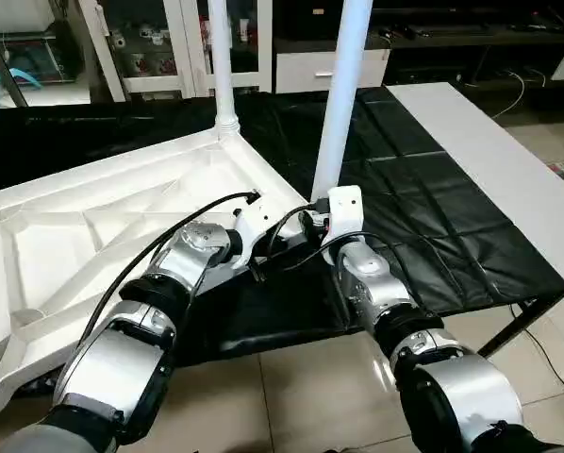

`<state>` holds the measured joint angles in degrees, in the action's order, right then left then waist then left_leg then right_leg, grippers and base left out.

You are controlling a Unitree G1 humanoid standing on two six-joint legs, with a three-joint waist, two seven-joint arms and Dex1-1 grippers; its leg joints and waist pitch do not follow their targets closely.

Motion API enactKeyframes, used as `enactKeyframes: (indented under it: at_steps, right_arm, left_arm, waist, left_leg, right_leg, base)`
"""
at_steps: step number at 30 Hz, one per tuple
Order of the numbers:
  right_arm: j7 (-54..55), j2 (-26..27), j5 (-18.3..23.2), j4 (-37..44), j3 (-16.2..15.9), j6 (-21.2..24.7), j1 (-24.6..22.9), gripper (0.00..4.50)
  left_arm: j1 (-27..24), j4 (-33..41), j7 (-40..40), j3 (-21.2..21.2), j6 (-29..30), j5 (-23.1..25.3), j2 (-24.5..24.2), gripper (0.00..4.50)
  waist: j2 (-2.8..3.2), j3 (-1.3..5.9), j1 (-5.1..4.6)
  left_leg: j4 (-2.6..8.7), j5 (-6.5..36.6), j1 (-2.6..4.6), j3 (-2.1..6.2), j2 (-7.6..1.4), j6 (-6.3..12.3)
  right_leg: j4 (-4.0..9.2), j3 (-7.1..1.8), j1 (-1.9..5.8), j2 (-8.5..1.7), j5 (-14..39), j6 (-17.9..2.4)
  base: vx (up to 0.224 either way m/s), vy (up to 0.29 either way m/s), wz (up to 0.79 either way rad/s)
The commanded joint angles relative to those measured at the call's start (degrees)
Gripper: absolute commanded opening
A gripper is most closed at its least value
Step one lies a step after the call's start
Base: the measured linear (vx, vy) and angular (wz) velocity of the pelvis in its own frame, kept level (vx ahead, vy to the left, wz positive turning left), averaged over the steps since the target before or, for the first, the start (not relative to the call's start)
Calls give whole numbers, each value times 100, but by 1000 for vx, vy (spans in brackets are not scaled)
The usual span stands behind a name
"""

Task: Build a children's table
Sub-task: Rotate leg to tighten

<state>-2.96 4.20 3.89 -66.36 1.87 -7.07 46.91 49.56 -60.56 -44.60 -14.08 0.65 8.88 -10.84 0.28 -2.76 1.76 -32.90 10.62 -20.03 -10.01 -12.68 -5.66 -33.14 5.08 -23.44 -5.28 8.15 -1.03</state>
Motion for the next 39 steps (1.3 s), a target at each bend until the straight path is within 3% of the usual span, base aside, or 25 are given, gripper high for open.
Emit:
enactKeyframes:
  at_steps: [1, 5, 8, 10, 11, 14, 15, 16, 22, 25, 29, 36, 37, 39]
  right_arm:
    - [-252, 63, 23, 30, -22, -16, 51, 349]
    - [-840, -242, 44, 408, -67, 94, -78, 385]
    - [-1384, -430, 89, 610, -124, 251, -162, 418]
    - [-2796, -949, 81, 993, -438, 675, -375, 418]
    - [-2796, -949, 81, 993, -438, 675, -375, 418]
    - [-4276, -1584, 97, 1415, -738, 693, -632, 418]
    - [-4323, -1606, 97, 1427, -746, 691, -640, 418]
    - [-4698, -1782, 88, 1502, -824, 675, -693, 418]
    - [-6144, -2408, 82, 1876, -1128, 658, -919, 418]
    - [-6460, -2588, -16, 1990, -1282, 570, -983, 418]
    - [-6522, -2626, -186, 1785, -1361, 359, -902, 418]
    - [-6257, -2328, 32, 1591, -1110, 345, -688, 418]
    - [-6262, -2315, 32, 1584, -1118, 340, -682, 391]
    - [-6261, -2288, 36, 1557, -1117, 314, -669, 383]
  left_arm:
    - [-72, -173, -48, -133, -118, 163, 43, 0]
    - [-106, -214, -223, -165, -184, 173, -31, 0]
    - [-156, -180, -403, -202, -204, 170, -76, 0]
    - [-378, 58, -1071, -294, -299, 72, -185, 0]
    - [-378, 58, -1071, -294, -299, 72, -185, 0]
    - [-644, 375, -1936, -491, -333, 5, -341, 0]
    - [-653, 387, -1963, -503, -330, 9, -350, 0]
    - [-712, 467, -2155, -608, -282, 61, -423, 0]
    - [-818, 750, -2839, -864, 29, 169, -689, 0]
    - [-886, 944, -2983, -882, 140, 183, -779, 0]
    - [-904, 1023, -3012, -889, 174, 177, -822, 0]
    - [-967, 1249, -3021, -893, 331, 171, -869, 0]
    - [-972, 1266, -3022, -891, 342, 173, -873, 0]
    - [-977, 1280, -3022, -888, 353, 174, -880, 0]
  waist:
    - [51, 370, 21]
    - [52, 374, 22]
    - [35, 390, 42]
    - [33, 401, 51]
    - [25, 406, 86]
    - [35, 392, 150]
    - [24, 388, 190]
    - [63, 385, 221]
    - [40, 364, 345]
    - [33, 354, 341]
    - [34, 357, 326]
    - [43, 376, 323]
    - [46, 374, 322]
    - [44, 377, 325]
  left_leg:
    - [402, 1582, 6, -35, -10, 145]
    - [396, 1574, 11, -42, -9, 173]
    - [378, 1358, -6, -49, -12, 300]
    - [361, 1195, -19, -49, -12, 423]
    - [346, 1116, -20, -53, -29, 514]
    - [333, 1131, -14, -81, -47, 575]
    - [333, 1200, -7, -87, -66, 579]
    - [341, 1283, 16, -91, -71, 513]
    - [366, 1594, 93, -101, -95, 345]
    - [386, 1615, 44, -77, -87, 295]
    - [390, 1626, 29, -59, -74, 247]
    - [389, 1486, 25, -56, -89, 264]
    - [390, 1490, 26, -58, -86, 267]
    - [387, 1473, 33, -61, -86, 266]
  right_leg:
    - [344, -232, 291, -258, 1518, -1275]
    - [337, -235, 303, -255, 1439, -1315]
    - [299, -237, 329, -256, 1119, -1391]
    - [272, -232, 358, -248, 880, -1497]
    - [254, -227, 376, -253, 700, -1573]
    - [250, -216, 372, -247, 701, -1647]
    - [266, -221, 363, -265, 837, -1619]
    - [276, -223, 336, -273, 1006, -1621]
    - [332, -238, 282, -266, 1462, -1503]
    - [335, -229, 313, -270, 1628, -1394]
    - [361, -223, 311, -285, 1904, -1277]
    - [317, -221, 311, -274, 1579, -1385]
    - [321, -220, 309, -270, 1579, -1385]
    - [314, -223, 309, -268, 1508, -1403]
  base:
    - [0, 0, 0]
    - [0, 0, 0]
    - [0, 0, 0]
    - [0, 0, 0]
    - [0, 0, 0]
    - [0, 0, 0]
    - [0, 0, 0]
    - [0, 0, 0]
    - [0, 0, 0]
    - [0, 0, 0]
    - [0, 0, 0]
    - [0, 0, 0]
    - [0, 0, 0]
    - [0, 0, 0]
